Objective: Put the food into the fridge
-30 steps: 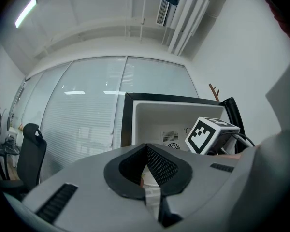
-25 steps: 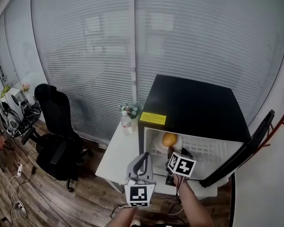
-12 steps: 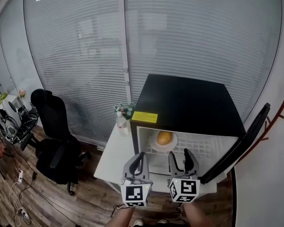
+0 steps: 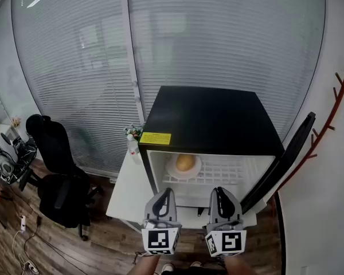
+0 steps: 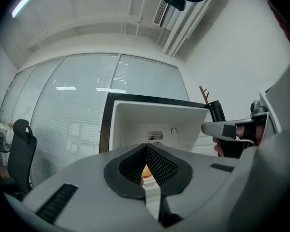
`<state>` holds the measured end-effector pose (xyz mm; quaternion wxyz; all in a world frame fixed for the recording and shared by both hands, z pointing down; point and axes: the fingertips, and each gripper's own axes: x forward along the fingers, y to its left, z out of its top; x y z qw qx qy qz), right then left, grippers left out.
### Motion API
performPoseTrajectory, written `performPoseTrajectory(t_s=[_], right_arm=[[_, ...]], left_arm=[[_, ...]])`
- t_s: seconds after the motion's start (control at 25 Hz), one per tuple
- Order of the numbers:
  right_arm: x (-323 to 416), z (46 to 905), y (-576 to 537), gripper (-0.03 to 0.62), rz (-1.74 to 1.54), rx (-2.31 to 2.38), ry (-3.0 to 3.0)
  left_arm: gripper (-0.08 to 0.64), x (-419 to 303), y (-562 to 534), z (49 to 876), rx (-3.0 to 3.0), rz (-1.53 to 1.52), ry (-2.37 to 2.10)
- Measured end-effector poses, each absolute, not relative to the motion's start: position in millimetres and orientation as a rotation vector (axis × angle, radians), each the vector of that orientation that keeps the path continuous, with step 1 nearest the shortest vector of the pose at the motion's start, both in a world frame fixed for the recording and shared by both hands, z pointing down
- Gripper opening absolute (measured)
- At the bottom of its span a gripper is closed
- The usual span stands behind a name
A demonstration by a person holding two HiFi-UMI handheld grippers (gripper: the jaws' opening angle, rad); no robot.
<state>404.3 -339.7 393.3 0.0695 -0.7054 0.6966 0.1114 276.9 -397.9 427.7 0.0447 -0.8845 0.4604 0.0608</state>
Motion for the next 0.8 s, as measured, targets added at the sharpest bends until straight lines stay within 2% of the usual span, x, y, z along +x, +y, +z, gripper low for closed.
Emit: performPoseTrajectory(t_s=[0.16,0.8], right_arm=[[405,398,-335,0.028,0.307,-2.114,2.107],[390,392,-335,0.025,0.348,-2.074,2.170]], left_arm=[[0.025,287,-391,423,-2.720,0.239,1.381],[0.026,293,-382,420,-2.721,0.244,1.345]])
